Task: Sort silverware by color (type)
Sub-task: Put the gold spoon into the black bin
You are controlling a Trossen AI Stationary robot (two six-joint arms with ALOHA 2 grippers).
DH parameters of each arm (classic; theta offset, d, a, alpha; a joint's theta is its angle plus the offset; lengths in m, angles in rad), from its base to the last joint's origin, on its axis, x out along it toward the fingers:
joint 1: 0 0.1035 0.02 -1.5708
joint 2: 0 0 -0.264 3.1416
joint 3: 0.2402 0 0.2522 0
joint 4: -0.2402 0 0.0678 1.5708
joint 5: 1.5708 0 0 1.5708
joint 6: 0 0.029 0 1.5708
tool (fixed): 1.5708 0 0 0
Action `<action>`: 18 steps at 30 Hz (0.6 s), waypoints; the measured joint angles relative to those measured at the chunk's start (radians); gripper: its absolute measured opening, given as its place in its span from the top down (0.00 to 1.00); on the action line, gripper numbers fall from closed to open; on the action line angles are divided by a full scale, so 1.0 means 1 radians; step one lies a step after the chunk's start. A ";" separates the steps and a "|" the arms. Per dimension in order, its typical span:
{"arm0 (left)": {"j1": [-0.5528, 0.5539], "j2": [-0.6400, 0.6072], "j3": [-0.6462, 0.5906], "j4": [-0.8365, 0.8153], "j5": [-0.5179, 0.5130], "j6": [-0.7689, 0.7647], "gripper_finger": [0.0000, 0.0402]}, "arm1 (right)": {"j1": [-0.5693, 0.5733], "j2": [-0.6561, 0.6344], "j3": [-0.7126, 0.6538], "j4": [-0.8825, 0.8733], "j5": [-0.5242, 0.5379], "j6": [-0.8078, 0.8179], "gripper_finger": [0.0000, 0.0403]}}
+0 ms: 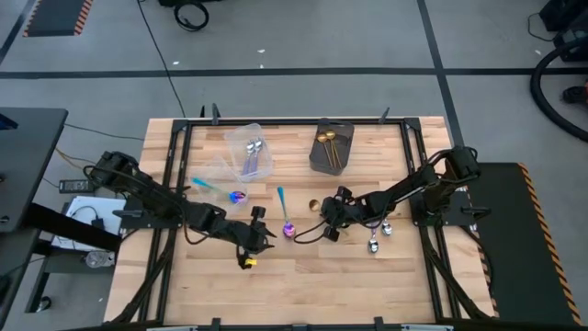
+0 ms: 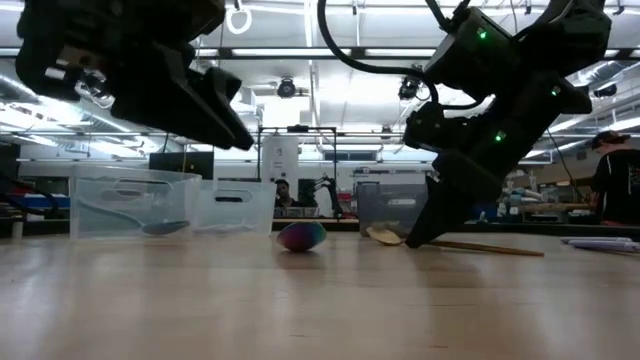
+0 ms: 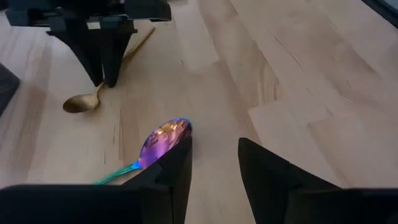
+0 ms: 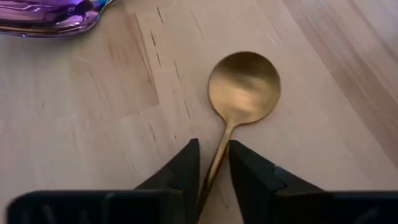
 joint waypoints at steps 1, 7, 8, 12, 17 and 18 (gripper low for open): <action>0.000 0.000 -0.019 0.040 0.000 0.002 0.66 | 0.000 0.000 0.000 -0.001 -0.002 0.001 0.80; -0.002 0.000 -0.114 0.256 -0.003 0.035 0.66 | 0.000 0.000 0.000 0.000 -0.021 0.011 0.97; -0.002 0.000 -0.130 0.282 -0.003 0.035 0.66 | 0.001 0.000 0.000 0.000 -0.021 0.019 0.97; -0.002 0.000 -0.193 0.390 -0.004 0.033 0.66 | 0.001 -0.005 -0.002 0.009 -0.025 0.028 0.95; 0.010 0.000 -0.214 0.421 -0.005 0.010 0.66 | 0.000 -0.033 0.014 -0.008 -0.039 0.027 0.97; 0.013 0.000 -0.214 0.422 -0.006 0.000 0.66 | 0.000 -0.036 0.017 -0.012 -0.044 0.027 0.97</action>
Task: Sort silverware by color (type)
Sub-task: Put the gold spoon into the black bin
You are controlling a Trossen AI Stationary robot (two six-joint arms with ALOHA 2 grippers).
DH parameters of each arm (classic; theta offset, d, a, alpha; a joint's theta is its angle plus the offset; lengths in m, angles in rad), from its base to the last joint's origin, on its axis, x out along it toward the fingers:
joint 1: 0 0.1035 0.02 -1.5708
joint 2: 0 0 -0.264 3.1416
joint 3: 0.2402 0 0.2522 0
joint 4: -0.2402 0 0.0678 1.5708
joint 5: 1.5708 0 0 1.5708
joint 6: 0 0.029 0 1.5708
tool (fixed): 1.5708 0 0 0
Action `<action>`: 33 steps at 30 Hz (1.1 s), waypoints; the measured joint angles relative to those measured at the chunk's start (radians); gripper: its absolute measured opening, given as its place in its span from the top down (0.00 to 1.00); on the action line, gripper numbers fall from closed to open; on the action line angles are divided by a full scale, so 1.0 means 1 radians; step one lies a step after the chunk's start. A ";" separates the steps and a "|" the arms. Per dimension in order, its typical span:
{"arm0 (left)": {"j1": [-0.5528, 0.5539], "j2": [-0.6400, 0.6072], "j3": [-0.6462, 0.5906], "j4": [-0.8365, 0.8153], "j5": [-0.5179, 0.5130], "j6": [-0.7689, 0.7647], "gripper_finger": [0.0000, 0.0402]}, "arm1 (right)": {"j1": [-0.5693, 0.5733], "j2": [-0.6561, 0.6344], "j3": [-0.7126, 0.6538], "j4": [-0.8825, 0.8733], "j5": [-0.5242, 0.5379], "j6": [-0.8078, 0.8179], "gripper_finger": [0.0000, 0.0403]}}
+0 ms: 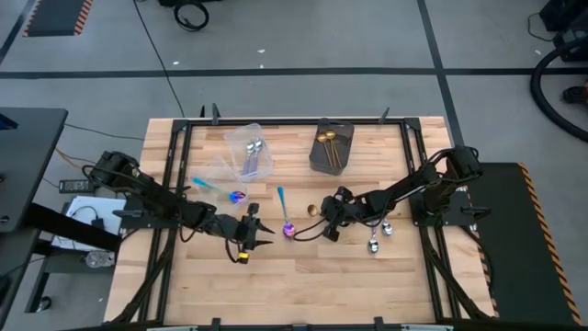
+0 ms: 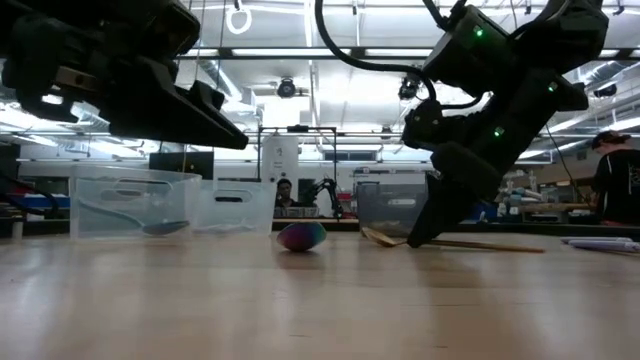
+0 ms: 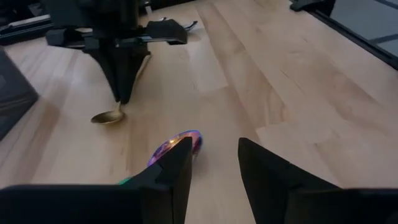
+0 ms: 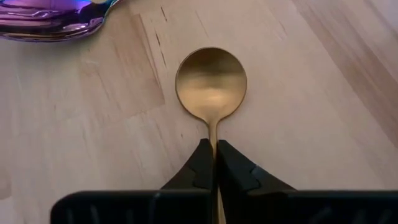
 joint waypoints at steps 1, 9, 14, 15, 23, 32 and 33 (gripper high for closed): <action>0.004 0.000 0.000 0.000 0.000 -0.001 0.66 | -0.001 -0.002 0.004 -0.004 -0.004 0.000 0.97; 0.009 0.000 0.000 -0.002 0.000 -0.063 0.66 | -0.015 -0.005 0.021 0.007 -0.003 0.000 0.97; 0.006 0.000 0.000 -0.003 0.000 -0.072 0.66 | -0.022 -0.006 0.023 0.014 0.005 0.000 0.97; 0.006 0.000 0.000 -0.003 0.000 -0.072 0.66 | -0.022 -0.006 0.023 0.014 0.005 0.000 0.97; 0.006 0.000 0.000 -0.003 0.001 -0.079 0.66 | -0.024 -0.009 0.098 -0.074 0.015 -0.009 0.97; 0.006 0.000 0.000 -0.003 0.001 -0.080 0.66 | -0.074 -0.010 0.266 -0.267 0.096 0.000 0.96; 0.006 0.000 0.000 -0.003 0.000 -0.080 0.66 | -0.081 -0.010 0.283 -0.280 0.102 -0.008 0.96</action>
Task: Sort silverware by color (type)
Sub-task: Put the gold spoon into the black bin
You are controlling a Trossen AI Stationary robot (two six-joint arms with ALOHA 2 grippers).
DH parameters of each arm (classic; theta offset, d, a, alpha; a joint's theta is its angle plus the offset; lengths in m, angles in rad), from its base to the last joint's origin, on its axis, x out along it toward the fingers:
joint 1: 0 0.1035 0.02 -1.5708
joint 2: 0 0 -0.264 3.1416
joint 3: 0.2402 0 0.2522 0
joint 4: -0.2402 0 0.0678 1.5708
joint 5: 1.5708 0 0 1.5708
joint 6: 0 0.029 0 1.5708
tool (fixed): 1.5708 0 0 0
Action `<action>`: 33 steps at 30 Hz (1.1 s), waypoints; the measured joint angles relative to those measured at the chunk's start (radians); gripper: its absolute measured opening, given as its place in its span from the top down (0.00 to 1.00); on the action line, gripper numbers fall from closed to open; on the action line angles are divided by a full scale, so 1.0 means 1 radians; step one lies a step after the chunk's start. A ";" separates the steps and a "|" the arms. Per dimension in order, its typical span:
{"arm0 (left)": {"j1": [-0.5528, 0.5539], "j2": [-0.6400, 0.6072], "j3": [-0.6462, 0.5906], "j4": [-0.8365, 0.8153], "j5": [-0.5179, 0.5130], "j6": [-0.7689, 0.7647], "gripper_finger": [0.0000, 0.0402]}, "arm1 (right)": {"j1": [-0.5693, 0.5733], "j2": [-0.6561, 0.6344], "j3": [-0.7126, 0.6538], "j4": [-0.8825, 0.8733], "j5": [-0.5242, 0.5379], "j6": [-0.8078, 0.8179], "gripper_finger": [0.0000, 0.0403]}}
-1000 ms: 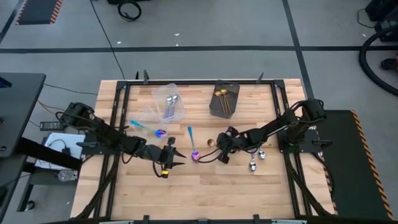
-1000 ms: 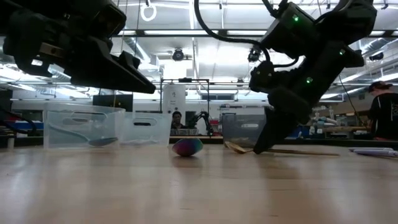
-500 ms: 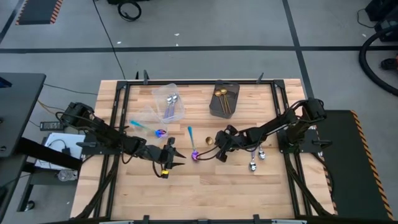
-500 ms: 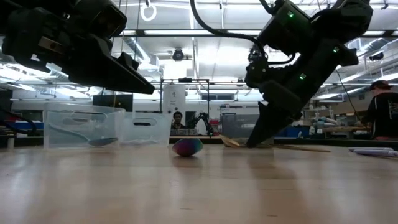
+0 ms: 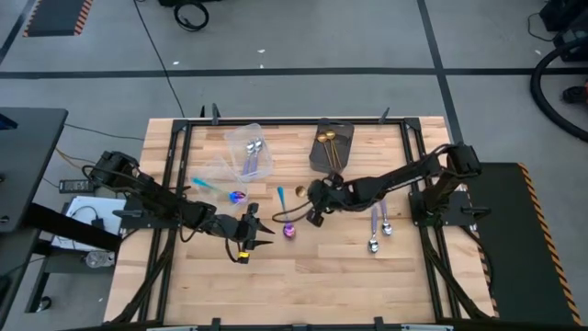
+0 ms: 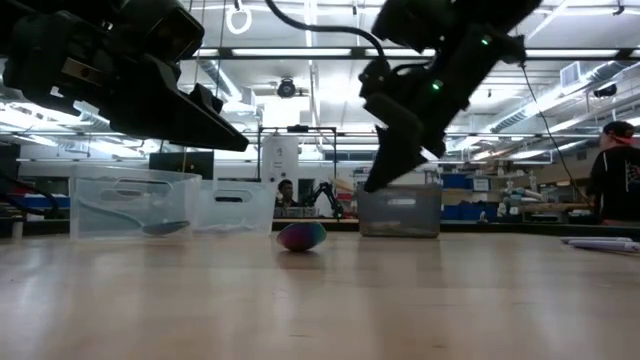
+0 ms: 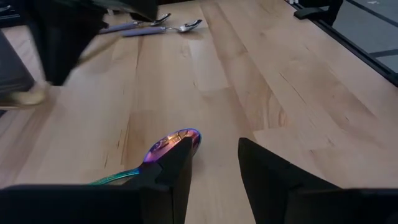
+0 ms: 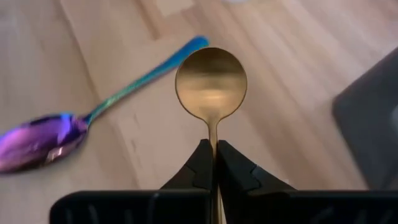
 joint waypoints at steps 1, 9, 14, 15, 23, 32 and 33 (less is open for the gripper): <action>0.000 0.000 0.000 0.000 0.000 0.000 0.66 | -0.008 0.000 0.017 -0.014 0.004 -0.007 0.96; 0.000 0.000 0.000 -0.001 0.000 0.000 0.66 | -0.080 0.000 0.130 -0.121 0.051 -0.066 0.96; 0.000 0.000 0.000 -0.001 0.001 -0.017 0.66 | -0.131 -0.001 0.186 -0.200 0.109 -0.082 0.96; 0.000 0.000 0.000 -0.001 0.001 -0.018 0.66 | -0.143 -0.001 0.200 -0.218 0.116 -0.082 0.96; 0.000 0.000 0.001 -0.001 0.001 -0.021 0.66 | -0.256 -0.002 0.282 -0.298 0.137 -0.117 0.96; 0.000 0.000 0.001 -0.011 0.000 -0.023 0.66 | -0.399 -0.004 0.292 -0.330 0.062 -0.161 0.96; 0.000 0.000 0.001 -0.011 0.000 -0.023 0.66 | -0.413 -0.006 0.292 -0.336 0.055 -0.161 0.96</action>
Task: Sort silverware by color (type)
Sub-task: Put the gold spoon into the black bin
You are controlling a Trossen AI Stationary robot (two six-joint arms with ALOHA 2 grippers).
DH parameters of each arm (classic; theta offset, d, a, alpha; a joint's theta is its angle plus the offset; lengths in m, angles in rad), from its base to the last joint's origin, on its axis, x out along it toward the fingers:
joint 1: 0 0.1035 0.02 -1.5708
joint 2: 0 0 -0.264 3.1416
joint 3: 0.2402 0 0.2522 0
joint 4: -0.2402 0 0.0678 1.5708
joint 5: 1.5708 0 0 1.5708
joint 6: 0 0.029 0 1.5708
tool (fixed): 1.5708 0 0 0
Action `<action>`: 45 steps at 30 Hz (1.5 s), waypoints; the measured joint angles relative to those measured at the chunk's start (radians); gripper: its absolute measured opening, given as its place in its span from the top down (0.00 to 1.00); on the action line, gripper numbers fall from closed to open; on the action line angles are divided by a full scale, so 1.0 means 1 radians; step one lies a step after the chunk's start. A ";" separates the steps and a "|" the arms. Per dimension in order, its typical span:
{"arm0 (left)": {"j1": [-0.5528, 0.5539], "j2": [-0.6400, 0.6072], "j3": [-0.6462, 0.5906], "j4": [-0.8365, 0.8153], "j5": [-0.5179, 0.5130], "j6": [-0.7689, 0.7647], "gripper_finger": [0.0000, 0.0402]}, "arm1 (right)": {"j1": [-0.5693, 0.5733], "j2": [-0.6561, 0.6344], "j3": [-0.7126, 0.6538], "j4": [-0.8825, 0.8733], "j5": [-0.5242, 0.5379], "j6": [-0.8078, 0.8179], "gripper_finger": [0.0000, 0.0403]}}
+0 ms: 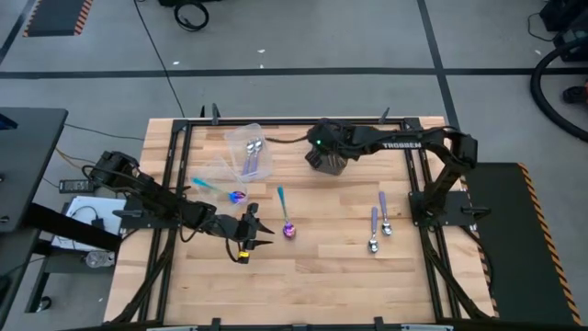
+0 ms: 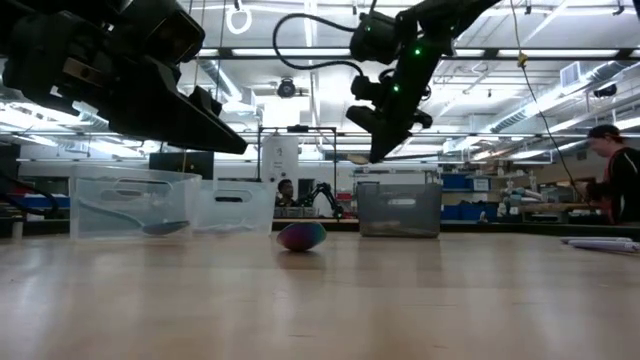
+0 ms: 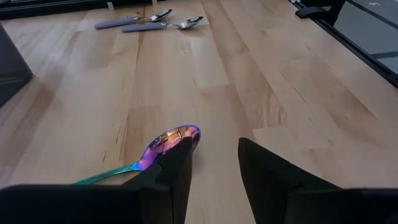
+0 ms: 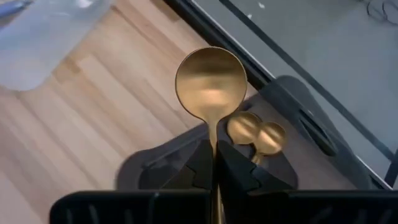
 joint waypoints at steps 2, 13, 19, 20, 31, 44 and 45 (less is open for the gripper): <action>0.000 0.000 0.000 -0.007 0.000 -0.001 0.66 | -0.024 -0.004 0.000 -0.004 -0.005 0.000 0.96; 0.003 0.000 0.000 -0.028 0.000 -0.002 0.66 | -0.110 -0.039 0.000 -0.015 -0.007 0.008 0.96; 0.002 0.000 0.000 -0.030 0.000 -0.008 0.66 | -0.132 -0.042 0.000 -0.024 -0.014 0.058 0.96; 0.002 0.000 0.000 -0.031 -0.001 -0.008 0.66 | -0.132 -0.042 0.000 -0.023 -0.011 0.062 0.96; 0.002 0.000 0.000 -0.036 0.000 -0.030 0.66 | -0.115 -0.043 -0.161 0.296 0.006 0.154 0.96; 0.002 0.000 0.000 -0.037 0.000 -0.034 0.66 | -0.082 -0.043 -0.304 0.397 0.100 0.282 0.96; 0.002 0.000 0.000 -0.037 -0.001 -0.034 0.66 | -0.083 -0.043 -0.317 0.398 0.101 0.296 0.96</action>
